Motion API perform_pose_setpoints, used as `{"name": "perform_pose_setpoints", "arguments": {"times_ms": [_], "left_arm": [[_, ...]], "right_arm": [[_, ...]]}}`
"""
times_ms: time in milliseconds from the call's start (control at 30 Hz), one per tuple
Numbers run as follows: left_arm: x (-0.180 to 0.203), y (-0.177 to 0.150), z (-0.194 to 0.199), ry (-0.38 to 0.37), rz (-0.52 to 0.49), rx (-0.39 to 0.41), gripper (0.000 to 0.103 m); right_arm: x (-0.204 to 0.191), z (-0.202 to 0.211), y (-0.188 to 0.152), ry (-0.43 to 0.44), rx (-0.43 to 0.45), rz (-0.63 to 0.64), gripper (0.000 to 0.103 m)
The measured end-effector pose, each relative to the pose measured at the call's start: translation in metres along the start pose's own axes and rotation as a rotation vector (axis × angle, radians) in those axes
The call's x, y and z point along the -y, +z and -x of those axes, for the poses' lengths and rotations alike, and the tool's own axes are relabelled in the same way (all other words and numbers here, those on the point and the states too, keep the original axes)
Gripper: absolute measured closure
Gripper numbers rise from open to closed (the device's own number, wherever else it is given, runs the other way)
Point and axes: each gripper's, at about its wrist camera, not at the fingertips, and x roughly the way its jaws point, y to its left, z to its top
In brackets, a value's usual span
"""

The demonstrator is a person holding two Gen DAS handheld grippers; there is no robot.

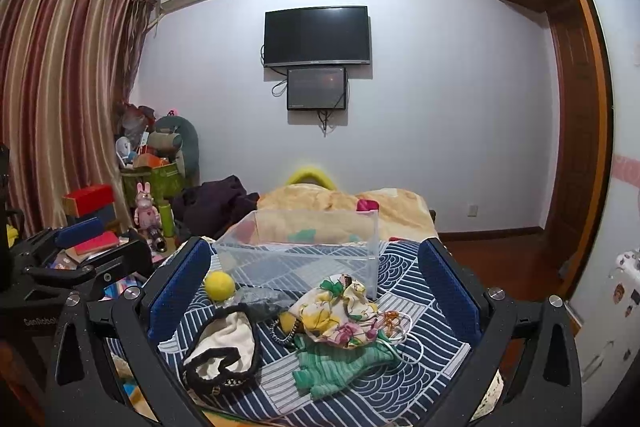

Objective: Organize soft objects

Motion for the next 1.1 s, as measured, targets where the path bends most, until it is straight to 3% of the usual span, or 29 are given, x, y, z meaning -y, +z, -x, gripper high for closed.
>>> {"name": "perform_pose_setpoints", "arguments": {"times_ms": [1100], "left_arm": [[0.0025, 0.0033, 0.0014, -0.001, 0.001, -0.001, 0.000]], "right_arm": [[-0.0026, -0.0005, -0.0013, 0.007, 0.001, 0.000, 0.000]]}}
